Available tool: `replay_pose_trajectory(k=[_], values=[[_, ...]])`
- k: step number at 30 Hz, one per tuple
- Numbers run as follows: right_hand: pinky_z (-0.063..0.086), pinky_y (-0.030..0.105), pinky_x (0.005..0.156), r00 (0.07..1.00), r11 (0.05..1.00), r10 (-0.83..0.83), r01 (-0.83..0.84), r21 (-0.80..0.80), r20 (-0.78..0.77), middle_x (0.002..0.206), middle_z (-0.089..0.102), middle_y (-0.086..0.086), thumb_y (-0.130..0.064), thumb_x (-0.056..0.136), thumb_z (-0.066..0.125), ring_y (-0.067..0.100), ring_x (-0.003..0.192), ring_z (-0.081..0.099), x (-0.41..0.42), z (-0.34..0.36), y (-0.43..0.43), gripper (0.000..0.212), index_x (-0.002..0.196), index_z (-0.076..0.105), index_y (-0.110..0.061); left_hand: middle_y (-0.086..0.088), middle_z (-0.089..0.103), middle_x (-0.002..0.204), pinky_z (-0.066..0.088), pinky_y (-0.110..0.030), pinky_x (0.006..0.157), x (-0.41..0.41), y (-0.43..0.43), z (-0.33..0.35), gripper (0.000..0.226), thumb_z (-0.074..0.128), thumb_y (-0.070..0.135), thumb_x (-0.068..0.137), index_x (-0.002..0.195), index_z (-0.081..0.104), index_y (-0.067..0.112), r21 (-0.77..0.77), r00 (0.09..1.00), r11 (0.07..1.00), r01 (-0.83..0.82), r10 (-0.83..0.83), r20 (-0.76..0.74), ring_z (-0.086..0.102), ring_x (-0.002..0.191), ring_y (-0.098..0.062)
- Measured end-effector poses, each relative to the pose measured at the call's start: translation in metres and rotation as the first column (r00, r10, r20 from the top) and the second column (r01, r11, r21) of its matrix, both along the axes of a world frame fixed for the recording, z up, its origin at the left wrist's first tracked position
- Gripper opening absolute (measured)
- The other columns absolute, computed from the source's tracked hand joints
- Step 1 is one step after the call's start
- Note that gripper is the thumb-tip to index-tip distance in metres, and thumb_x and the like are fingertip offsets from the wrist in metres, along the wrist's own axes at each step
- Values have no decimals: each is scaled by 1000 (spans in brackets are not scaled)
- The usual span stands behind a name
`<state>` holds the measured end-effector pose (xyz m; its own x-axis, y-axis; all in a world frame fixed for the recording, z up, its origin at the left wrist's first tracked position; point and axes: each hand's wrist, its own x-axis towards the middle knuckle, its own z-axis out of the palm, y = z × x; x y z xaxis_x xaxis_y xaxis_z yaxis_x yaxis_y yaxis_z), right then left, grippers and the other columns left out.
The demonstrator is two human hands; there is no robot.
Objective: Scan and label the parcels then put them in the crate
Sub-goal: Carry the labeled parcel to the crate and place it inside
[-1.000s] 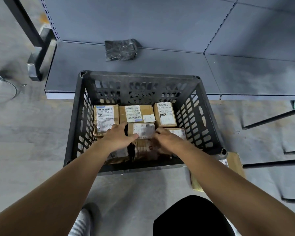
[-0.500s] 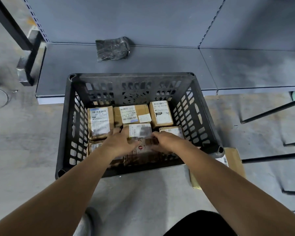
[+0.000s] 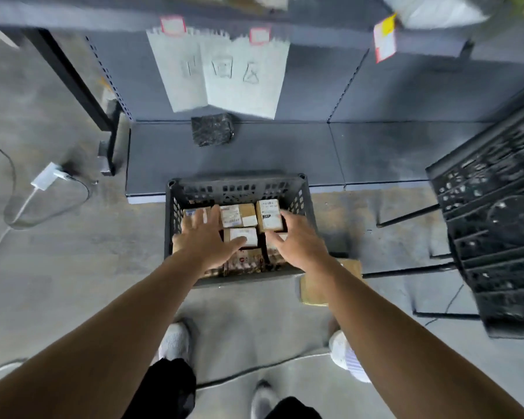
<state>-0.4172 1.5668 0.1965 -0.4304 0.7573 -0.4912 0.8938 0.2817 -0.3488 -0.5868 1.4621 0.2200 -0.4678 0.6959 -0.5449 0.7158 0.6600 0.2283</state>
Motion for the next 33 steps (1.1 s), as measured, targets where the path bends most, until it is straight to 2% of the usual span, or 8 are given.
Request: replay_pose_trajectory(k=[7, 12, 18, 21, 25, 29, 33], values=[[35, 50, 111, 997, 997, 14, -8, 76, -78, 158, 29, 4, -65, 93, 44, 26, 144, 31, 28, 204, -39, 74, 155, 21, -32, -10, 3, 162, 25, -59, 110, 30, -54, 208, 103, 44, 80, 78, 155, 0, 27, 41, 989, 988, -148, 148, -7, 7, 147, -38], [35, 53, 110, 984, 985, 63, -34, 169, -166, 155, 30, 5, -68, 92, 42, 27, 142, 32, 29, 311, -57, 77, 155, 18, -32, -10, 3, 161, 26, -54, 112, 48, -82, 322, 100, 47, 76, 80, 154, -1, 30, 182, 982, 966, -186, 191, -10, 7, 147, -37], [33, 58, 111, 970, 969, 145, -100, 224, -193, 159, 23, 3, -72, 90, 38, 27, 145, 28, 1, 380, -97, 79, 155, 11, -35, -7, 11, 158, 32, -56, 109, 24, -125, 386, 99, 45, 81, 75, 152, 2, 36, 289, 961, 932, -218, 257, -103, 13, 144, -36], [32, 58, 112, 955, 957, 207, -154, 244, -212, 161, 20, 3, -70, 91, 40, 28, 147, 26, -29, 404, -130, 79, 155, 11, -35, -5, 14, 157, 33, -54, 109, 0, -162, 415, 99, 46, 80, 76, 152, 4, 33, 332, 947, 913, -236, 293, -132, 15, 143, -35], [29, 56, 114, 929, 935, 293, -228, 273, -226, 163, 17, 5, -69, 92, 40, 30, 148, 23, -93, 431, -187, 79, 156, 10, -34, -4, 16, 155, 34, -53, 108, -50, -228, 448, 95, 50, 76, 78, 152, 9, 31, 435, 907, 850, -297, 394, -150, 16, 143, -32], [30, 54, 113, 895, 903, 370, -284, 321, -249, 163, 16, 3, -66, 94, 40, 28, 148, 22, -161, 457, -255, 75, 156, 10, -35, -3, 12, 158, 31, -52, 111, -113, -312, 469, 97, 48, 76, 79, 153, 7, 30, 464, 886, 815, -346, 446, -122, 11, 145, -29], [31, 52, 113, 869, 908, 365, -255, 331, -332, 160, 20, 1, -63, 95, 44, 28, 146, 22, -231, 484, -312, 72, 154, 14, -37, -4, 14, 156, 31, -48, 108, -177, -388, 493, 93, 47, 73, 82, 154, 7, 29, 517, 884, 790, -331, 451, -123, 12, 144, -29]])
